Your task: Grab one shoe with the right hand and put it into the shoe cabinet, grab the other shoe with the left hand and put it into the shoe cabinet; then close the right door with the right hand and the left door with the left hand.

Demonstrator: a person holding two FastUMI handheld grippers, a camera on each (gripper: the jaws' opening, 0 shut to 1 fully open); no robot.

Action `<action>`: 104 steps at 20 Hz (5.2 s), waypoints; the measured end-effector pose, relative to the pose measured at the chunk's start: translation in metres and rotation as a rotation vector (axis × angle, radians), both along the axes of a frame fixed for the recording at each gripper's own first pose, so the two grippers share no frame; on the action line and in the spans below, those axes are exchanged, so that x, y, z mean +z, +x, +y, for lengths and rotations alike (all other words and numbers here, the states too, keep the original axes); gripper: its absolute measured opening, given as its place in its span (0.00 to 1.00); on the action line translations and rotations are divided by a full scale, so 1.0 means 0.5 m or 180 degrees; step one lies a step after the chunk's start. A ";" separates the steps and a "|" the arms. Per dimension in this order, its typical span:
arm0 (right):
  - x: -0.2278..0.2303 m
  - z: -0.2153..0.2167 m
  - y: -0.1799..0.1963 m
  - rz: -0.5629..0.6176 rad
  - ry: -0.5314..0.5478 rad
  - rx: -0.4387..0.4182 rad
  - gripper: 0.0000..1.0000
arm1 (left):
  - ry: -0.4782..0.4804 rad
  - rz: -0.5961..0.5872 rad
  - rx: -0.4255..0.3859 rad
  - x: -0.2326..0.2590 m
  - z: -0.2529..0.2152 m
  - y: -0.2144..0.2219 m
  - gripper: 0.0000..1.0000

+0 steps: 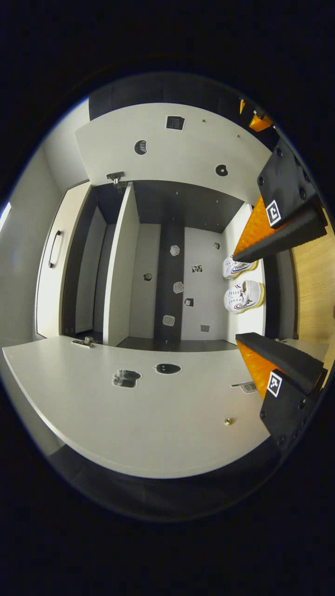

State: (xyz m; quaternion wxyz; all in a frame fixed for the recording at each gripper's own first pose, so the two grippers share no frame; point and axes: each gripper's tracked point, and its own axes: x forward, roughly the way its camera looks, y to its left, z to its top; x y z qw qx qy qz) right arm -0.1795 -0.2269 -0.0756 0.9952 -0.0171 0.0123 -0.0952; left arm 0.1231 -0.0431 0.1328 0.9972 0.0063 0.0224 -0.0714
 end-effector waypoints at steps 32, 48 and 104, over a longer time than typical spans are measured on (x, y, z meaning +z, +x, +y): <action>-0.063 0.174 0.152 0.0016 0.0310 0.0860 0.89 | -0.0112 -0.0315 0.0545 0.030 0.249 -0.185 0.97; -0.043 0.469 0.277 0.0010 0.0225 0.1490 0.91 | -0.0158 -0.0273 0.0847 0.008 0.394 -0.206 0.97; 0.094 0.282 0.170 -0.0399 -0.0222 0.0626 0.93 | -0.0302 0.0241 -0.0146 -0.277 0.142 0.067 0.99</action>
